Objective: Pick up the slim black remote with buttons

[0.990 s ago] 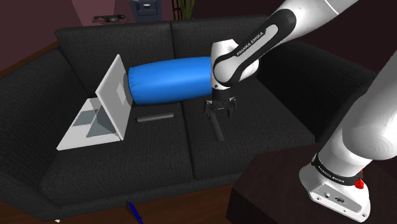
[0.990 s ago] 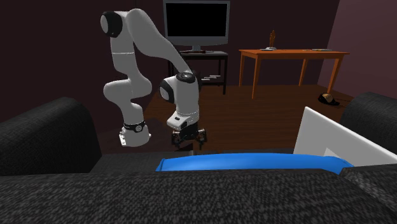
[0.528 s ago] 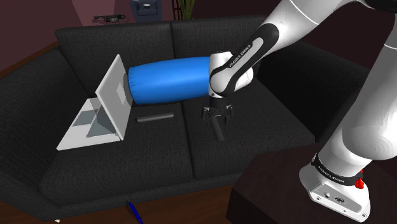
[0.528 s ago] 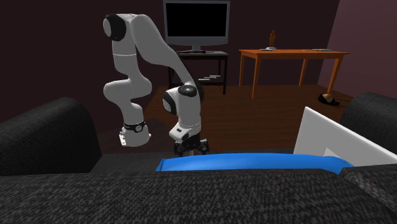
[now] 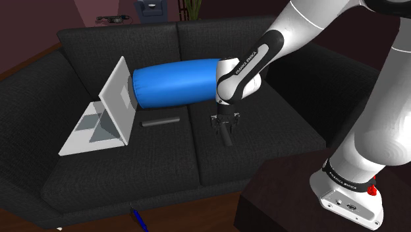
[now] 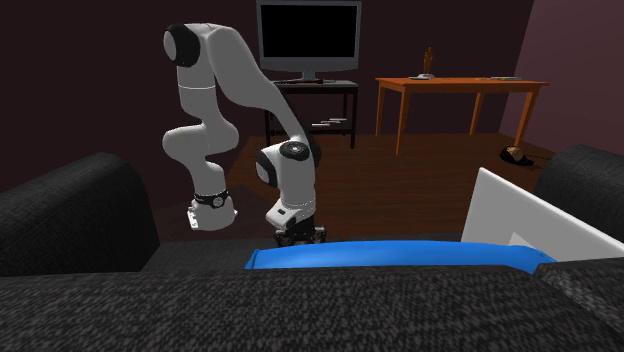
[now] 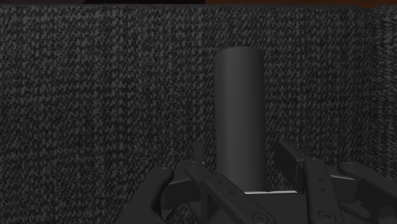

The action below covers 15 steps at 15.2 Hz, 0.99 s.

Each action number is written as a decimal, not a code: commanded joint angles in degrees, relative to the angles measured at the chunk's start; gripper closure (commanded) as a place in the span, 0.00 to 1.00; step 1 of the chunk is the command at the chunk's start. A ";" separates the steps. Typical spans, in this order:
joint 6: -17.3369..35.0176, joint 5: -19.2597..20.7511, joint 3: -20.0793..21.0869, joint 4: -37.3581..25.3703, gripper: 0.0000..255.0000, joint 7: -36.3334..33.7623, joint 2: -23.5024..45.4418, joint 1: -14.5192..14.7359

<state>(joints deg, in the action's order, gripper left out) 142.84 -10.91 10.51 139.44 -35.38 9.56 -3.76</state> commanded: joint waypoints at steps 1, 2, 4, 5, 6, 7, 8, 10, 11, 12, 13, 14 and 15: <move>0.68 -0.02 0.09 -0.05 1.00 0.07 0.39 0.07; 0.70 -0.02 0.08 -0.06 1.00 0.10 0.43 0.06; 0.66 -0.05 0.03 0.09 1.00 0.26 0.26 -0.03; 0.58 -0.02 0.03 -0.04 1.00 0.21 0.30 -0.02; 0.73 -0.09 0.15 0.11 1.00 -0.02 0.28 0.16; -0.04 -0.11 0.15 0.07 1.00 -0.08 -0.46 0.14; -0.81 -0.14 0.16 0.03 1.00 -0.14 -1.20 0.12; -2.36 -0.18 0.17 -0.10 1.00 -0.26 -2.64 0.07; -3.15 -0.20 0.17 -0.18 1.00 -0.33 -3.34 0.04; -3.93 -0.22 0.17 -0.28 1.00 -0.39 -4.03 0.02; -4.72 -0.23 0.17 -0.39 1.00 -0.45 -4.72 -0.01; -5.51 -0.24 0.16 -0.51 1.00 -0.51 -5.39 -0.03; -6.30 -0.25 0.16 -0.65 1.00 -0.58 -6.05 -0.05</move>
<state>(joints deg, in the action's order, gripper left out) 137.25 -11.14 10.69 138.83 -35.97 4.17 -3.76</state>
